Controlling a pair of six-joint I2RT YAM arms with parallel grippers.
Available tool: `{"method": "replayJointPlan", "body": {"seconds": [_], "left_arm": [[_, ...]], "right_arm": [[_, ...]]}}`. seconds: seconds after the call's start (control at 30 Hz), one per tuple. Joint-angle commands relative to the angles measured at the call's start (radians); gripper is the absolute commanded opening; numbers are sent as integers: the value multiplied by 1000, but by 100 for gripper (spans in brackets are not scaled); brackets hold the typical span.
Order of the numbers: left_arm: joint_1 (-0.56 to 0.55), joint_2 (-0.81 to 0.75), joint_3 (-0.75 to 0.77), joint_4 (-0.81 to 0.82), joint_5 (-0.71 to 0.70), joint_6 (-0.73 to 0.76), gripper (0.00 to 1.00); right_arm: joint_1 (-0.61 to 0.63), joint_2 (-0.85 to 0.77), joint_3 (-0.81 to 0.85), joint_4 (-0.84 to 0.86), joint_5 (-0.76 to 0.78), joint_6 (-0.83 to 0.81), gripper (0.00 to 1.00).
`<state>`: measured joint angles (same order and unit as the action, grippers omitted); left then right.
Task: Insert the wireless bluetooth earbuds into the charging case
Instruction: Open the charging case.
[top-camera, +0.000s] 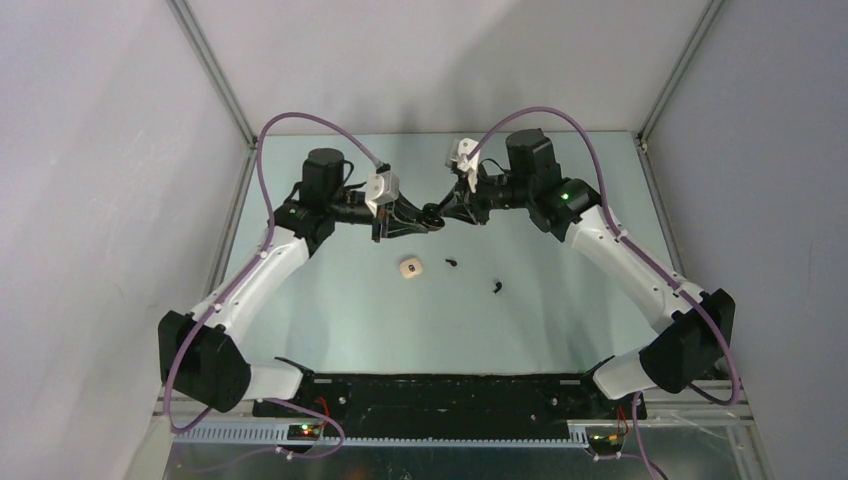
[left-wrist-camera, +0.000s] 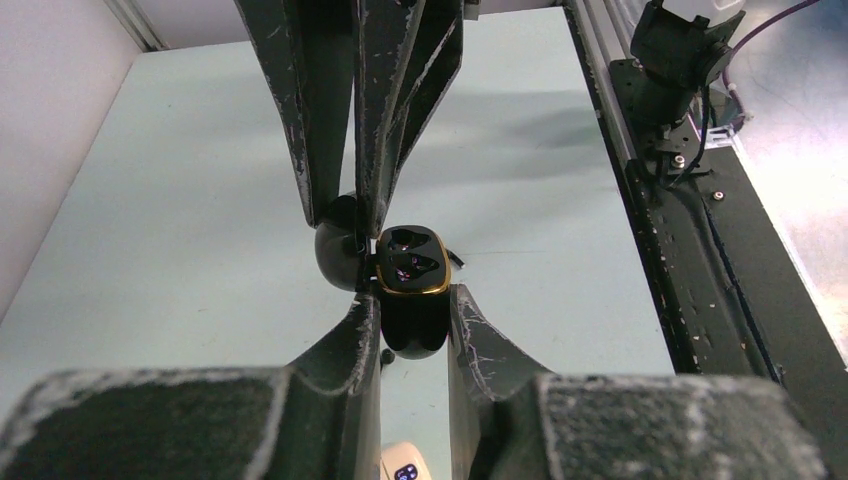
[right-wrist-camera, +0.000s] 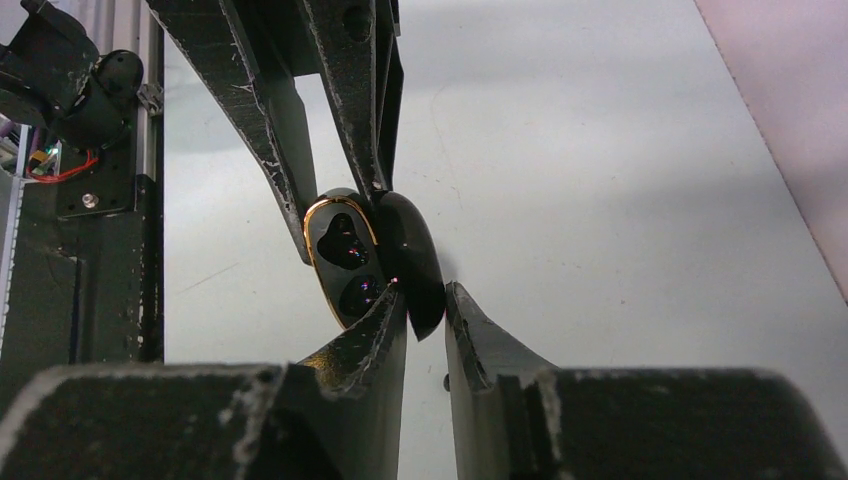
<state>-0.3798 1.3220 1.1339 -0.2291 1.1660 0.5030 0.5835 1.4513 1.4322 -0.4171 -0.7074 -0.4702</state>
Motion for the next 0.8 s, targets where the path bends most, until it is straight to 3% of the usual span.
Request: {"method": "replayJointPlan", "body": {"seconds": [0.0,0.13,0.2,0.23,0.27,0.4,0.63,0.77], "left_arm": [[3,-3,44,22,14,-17,0],[2,2,43,24,-19,-36,1],[2,7,45,25,-63,-72,9],[-1,13,47,28,-80,-89,14],[-2,15,47,32,-125,-132,29],[-7,10,33,45,-218,-216,47],[-11,-22,30,57,-282,-357,69],[-11,-52,40,57,-314,-470,74]], "right_arm": [[0,-1,-2,-8,1,-14,21],[3,-3,-6,-9,1,-26,6],[11,-8,-10,-1,20,-34,0],[20,-12,-15,3,42,-41,0],[26,-16,-19,10,56,-56,0],[70,-43,-41,32,186,-141,0],[99,-63,-52,37,323,-272,0],[84,-72,-53,12,340,-371,0]]}}
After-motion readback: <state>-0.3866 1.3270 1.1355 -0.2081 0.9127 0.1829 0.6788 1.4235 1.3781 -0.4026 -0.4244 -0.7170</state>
